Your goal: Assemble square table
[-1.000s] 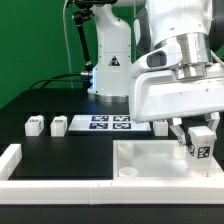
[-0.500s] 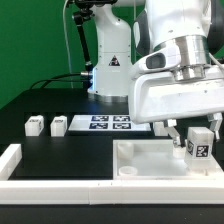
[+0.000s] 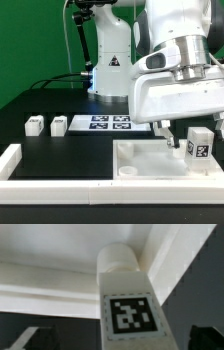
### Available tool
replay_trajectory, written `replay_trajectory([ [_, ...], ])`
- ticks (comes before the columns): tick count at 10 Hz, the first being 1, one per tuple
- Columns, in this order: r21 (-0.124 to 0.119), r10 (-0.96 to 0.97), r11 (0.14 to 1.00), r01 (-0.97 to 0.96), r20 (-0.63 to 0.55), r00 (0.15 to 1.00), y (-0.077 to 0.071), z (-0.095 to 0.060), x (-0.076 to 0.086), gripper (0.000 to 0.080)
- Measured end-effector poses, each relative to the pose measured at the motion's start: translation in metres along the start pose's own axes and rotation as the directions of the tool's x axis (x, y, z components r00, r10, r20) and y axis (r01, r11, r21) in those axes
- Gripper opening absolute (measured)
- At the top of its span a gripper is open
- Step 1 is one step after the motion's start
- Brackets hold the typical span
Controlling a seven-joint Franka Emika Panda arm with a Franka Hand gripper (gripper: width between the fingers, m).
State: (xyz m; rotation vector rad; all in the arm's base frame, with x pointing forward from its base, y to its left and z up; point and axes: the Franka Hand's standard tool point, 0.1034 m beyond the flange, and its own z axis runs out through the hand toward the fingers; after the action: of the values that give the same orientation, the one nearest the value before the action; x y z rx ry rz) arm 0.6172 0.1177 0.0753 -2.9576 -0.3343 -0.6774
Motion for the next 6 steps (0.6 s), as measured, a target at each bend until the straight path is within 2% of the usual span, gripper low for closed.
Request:
replay_trajectory([
  [5,0.0,0.0,1.0,0.0,0.0,1.0,0.0,-0.0001,0.0004,0.0649],
  [6,0.006,0.022,1.0,-0.022,0.051,0.998,-0.0005,-0.0016,0.0004,0.0649],
])
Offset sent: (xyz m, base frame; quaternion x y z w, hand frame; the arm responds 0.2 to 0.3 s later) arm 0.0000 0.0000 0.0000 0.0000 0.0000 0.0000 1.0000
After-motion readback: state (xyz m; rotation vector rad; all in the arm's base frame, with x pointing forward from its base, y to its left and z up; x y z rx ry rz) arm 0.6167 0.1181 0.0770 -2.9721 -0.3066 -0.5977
